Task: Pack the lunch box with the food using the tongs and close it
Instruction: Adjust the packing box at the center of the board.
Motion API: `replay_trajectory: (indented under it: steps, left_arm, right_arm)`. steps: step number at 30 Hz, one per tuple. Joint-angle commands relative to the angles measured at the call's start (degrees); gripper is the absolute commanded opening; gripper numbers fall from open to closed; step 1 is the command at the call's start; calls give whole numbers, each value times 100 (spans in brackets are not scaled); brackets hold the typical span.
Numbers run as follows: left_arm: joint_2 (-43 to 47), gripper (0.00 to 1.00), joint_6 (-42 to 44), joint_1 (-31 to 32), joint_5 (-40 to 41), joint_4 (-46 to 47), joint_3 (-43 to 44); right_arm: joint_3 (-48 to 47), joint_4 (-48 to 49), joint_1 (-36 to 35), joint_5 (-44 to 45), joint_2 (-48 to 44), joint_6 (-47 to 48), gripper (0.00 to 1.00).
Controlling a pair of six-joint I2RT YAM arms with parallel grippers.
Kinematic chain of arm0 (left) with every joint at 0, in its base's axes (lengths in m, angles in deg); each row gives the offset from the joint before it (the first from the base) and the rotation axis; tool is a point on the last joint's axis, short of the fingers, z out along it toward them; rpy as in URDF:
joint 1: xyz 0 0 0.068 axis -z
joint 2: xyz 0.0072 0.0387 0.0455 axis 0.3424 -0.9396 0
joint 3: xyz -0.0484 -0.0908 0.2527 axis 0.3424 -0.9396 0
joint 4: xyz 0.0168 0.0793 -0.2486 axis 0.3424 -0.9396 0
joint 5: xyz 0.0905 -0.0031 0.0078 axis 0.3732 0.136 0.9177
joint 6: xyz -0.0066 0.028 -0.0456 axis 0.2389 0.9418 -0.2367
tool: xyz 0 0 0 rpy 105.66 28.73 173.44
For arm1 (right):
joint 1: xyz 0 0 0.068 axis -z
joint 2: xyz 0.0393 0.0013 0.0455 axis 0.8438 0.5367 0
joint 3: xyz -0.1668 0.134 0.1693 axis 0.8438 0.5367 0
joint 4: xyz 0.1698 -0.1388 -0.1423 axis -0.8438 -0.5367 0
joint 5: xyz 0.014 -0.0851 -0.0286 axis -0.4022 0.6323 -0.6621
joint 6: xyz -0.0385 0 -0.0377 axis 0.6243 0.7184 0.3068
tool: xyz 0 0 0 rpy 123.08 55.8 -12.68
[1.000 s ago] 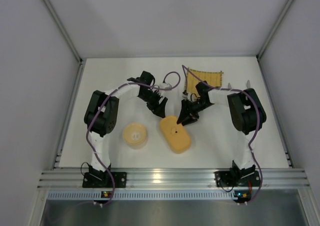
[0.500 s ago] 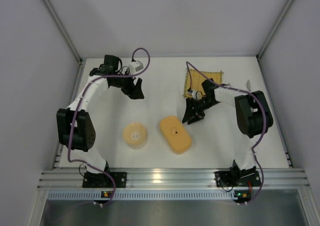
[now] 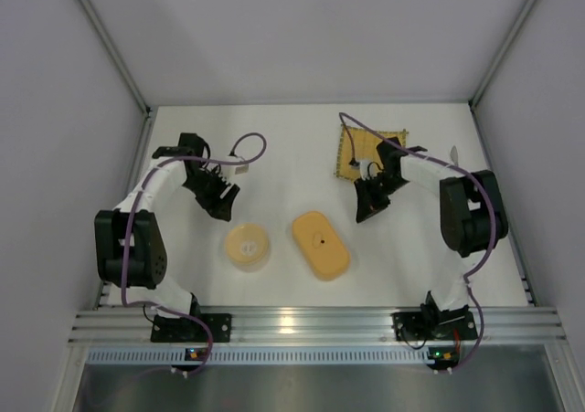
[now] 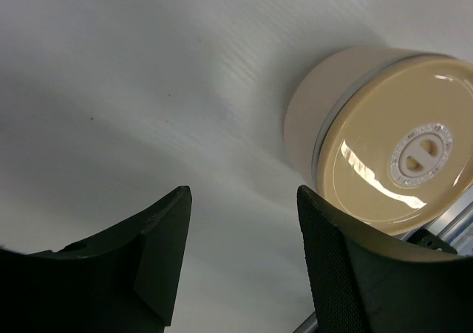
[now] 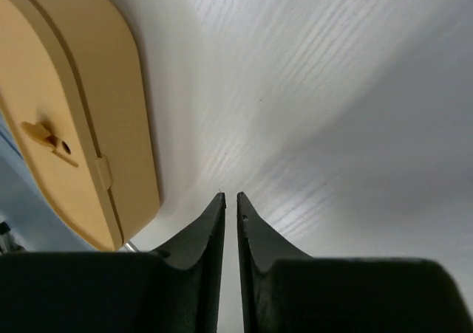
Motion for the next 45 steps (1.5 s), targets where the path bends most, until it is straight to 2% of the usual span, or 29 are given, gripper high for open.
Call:
replay_trajectory:
  steps: [1, 7, 17, 27, 35, 45]
  left_arm:
    - [341, 64, 636, -47, 419, -326, -360]
    - [367, 63, 970, -47, 402, -492, -739]
    - [-71, 63, 1225, -109, -37, -861, -792]
    - [-397, 63, 1322, -100, -398, -976, -818]
    - [-564, 63, 1559, -74, -618, -1011, -880]
    - [-749, 63, 1665, 14, -758, -1046, -827]
  right_arm:
    - [321, -2, -495, 643, -257, 129, 9]
    - [664, 157, -874, 389, -353, 40, 0]
    - [1174, 815, -1331, -507, -757, -433, 0]
    - [1385, 1396, -1788, -859, -811, -1023, 0]
    - [1456, 1756, -1823, -1131, -731, -1576, 0]
    - [1385, 1897, -1823, -1378, -538, -1805, 0]
